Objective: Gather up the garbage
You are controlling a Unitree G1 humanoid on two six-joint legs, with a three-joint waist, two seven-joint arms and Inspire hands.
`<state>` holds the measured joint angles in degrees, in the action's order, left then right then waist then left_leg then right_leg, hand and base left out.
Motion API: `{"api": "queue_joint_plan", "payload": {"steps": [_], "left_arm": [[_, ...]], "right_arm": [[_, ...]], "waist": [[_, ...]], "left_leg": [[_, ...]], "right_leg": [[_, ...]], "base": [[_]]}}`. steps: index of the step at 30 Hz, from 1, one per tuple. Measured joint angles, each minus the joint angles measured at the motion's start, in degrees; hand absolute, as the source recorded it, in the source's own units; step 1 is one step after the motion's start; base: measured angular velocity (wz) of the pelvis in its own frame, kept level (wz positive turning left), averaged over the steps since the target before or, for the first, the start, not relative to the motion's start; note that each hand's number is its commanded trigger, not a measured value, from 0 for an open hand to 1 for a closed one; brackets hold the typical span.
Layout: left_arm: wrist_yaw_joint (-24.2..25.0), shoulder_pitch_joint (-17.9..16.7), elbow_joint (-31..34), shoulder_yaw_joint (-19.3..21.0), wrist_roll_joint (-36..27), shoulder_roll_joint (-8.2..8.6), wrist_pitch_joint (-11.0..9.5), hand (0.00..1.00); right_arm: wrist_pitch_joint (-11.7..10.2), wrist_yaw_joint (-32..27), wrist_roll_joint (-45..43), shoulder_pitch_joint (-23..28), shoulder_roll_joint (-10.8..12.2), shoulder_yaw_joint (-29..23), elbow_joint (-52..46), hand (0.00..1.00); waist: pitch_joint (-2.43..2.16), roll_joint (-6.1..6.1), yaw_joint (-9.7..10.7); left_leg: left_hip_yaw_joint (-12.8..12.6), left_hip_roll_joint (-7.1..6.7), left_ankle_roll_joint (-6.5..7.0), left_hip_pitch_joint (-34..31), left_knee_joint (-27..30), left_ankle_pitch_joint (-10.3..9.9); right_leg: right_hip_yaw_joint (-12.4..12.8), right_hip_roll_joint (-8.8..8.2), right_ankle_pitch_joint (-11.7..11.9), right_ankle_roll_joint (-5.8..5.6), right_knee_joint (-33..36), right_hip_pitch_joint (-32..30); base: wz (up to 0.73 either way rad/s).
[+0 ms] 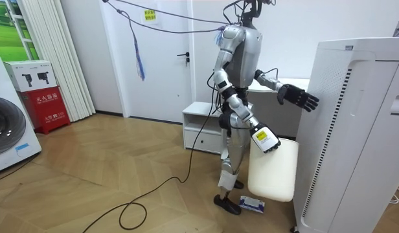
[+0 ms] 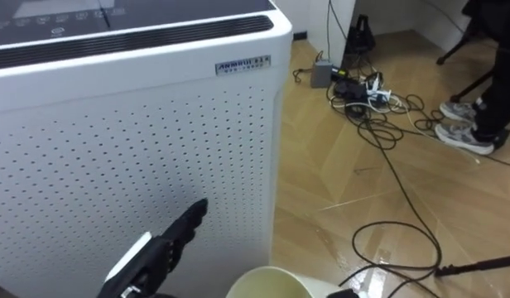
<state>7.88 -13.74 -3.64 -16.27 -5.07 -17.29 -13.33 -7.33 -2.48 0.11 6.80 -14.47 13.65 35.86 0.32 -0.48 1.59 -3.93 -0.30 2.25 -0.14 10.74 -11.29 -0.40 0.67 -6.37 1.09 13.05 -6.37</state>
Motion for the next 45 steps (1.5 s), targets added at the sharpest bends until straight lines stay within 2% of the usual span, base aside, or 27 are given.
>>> {"api": "queue_joint_plan", "payload": {"steps": [5, 11, 15, 18, 21, 23, 29, 35, 37, 43, 45], "left_arm": [[-2.0, -1.3, -7.3, 0.2, 0.9, 0.09, 0.0, 0.0], [-2.7, -3.7, -11.8, 0.5, 0.7, -0.01, -0.2, 0.0], [-2.5, -4.0, -15.6, 0.8, 0.6, 0.04, -0.6, 0.0], [-2.2, -4.9, -16.6, 2.5, 0.6, 0.48, -0.9, 0.0], [-2.5, -4.8, -21.2, 4.0, 0.5, 1.12, -1.6, 0.0], [-2.7, -4.9, -25.6, 5.1, 0.2, 1.22, -1.6, 0.0], [-3.2, -5.9, -32.1, 8.6, 0.2, 1.72, -1.6, 0.0], [-5.4, -6.5, -38.9, 11.8, 0.2, 3.49, -1.5, 0.0], [-6.4, -5.3, -44.6, 13.6, -0.1, 4.43, -1.7, 0.0], [-8.5, -4.4, -54.8, 19.3, -2.3, 7.06, 0.1, 0.0], [-8.8, -4.5, -56.7, 20.0, -2.7, 7.24, 1.0, 0.0]], "right_arm": [[-0.3, 0.0, 3.9, 0.4, 0.0, 0.1, 4.4, 1.0], [-0.5, 0.3, 4.4, 0.8, 0.0, 0.1, 7.2, 1.0], [-1.2, 0.1, 4.6, 1.1, 0.0, -0.7, 9.1, 1.0], [-1.6, 0.1, 4.6, 1.3, 0.0, -2.1, 9.4, 1.0], [-2.7, 0.1, 4.6, 1.3, 0.0, -2.3, 12.2, 1.0], [-2.7, 0.0, 4.6, 2.1, 0.0, -2.9, 13.3, 1.0], [-2.8, 0.1, 5.4, 2.6, 0.1, -4.5, 16.4, 1.0], [-3.0, 0.0, 6.5, 3.3, 1.6, -7.9, 20.4, 1.0], [-3.3, -0.5, 8.0, 2.9, 2.1, -8.9, 23.2, 1.0], [-2.6, -0.6, 11.8, 3.3, 3.7, -13.0, 27.5, 1.0], [-2.6, -0.6, 12.1, 3.3, 3.9, -13.9, 28.5, 1.0]], "waist": [[0.06, 0.06, -0.6], [0.14, -0.06, -0.6], [0.18, -0.13, -0.6], [0.25, -0.28, -0.6], [0.12, -0.47, -0.9], [0.11, -0.43, -1.5], [0.04, -0.38, -2.2], [-0.24, -0.47, -2.1], [-0.37, -0.41, -2.3], [-0.4, -0.21, -3.3], [-0.43, -0.22, -3.3]], "left_leg": [[0.1, 0.07, 0.0, 1.5, -0.6, 0.0], [0.1, 0.02, -0.01, 2.4, -1.1, 0.0], [0.6, 0.01, -0.02, 2.4, -1.2, 0.0], [0.8, 0.0, -0.02, 2.3, -1.3, 0.0], [0.8, 0.05, -0.02, 2.5, -1.6, 0.0], [0.7, 0.11, -0.1, 2.7, -1.8, -0.1], [0.8, 0.18, -0.14, 2.7, -2.1, -0.1], [1.0, 0.35, -0.25, 2.9, -2.1, -0.2], [1.0, 0.42, -0.32, 3.1, -2.0, -0.3], [1.1, 0.52, -0.36, 3.6, -2.0, -0.7], [1.5, 0.51, -0.34, 3.6, -2.1, -0.7]], "right_leg": [[-0.3, 0.02, -0.1, 0.01, -0.6, 1.6], [-0.2, 0.09, -0.2, -0.1, -0.7, 2.3], [-0.1, 0.12, -0.2, -0.07, -0.8, 2.3], [-0.2, 0.15, -0.3, -0.07, -1.1, 2.3], [-0.1, 0.25, -0.3, -0.06, -1.4, 2.6], [0.0, 0.37, -0.3, -0.06, -1.6, 2.7], [-0.1, 0.42, -0.3, 0.01, -1.7, 2.7], [-1.1, 0.38, -0.3, 0.04, -2.5, 3.5], [-1.2, 0.43, -0.3, 0.11, -2.7, 3.8], [-1.2, 0.55, -0.2, 0.17, -3.4, 4.3], [-1.3, 0.55, -0.3, 0.15, -3.5, 4.5]], "base": [[0.03], [0.0], [0.0], [0.01], [0.0], [0.0], [0.0], [0.06], [0.0], [-0.01], [0.05]]}}
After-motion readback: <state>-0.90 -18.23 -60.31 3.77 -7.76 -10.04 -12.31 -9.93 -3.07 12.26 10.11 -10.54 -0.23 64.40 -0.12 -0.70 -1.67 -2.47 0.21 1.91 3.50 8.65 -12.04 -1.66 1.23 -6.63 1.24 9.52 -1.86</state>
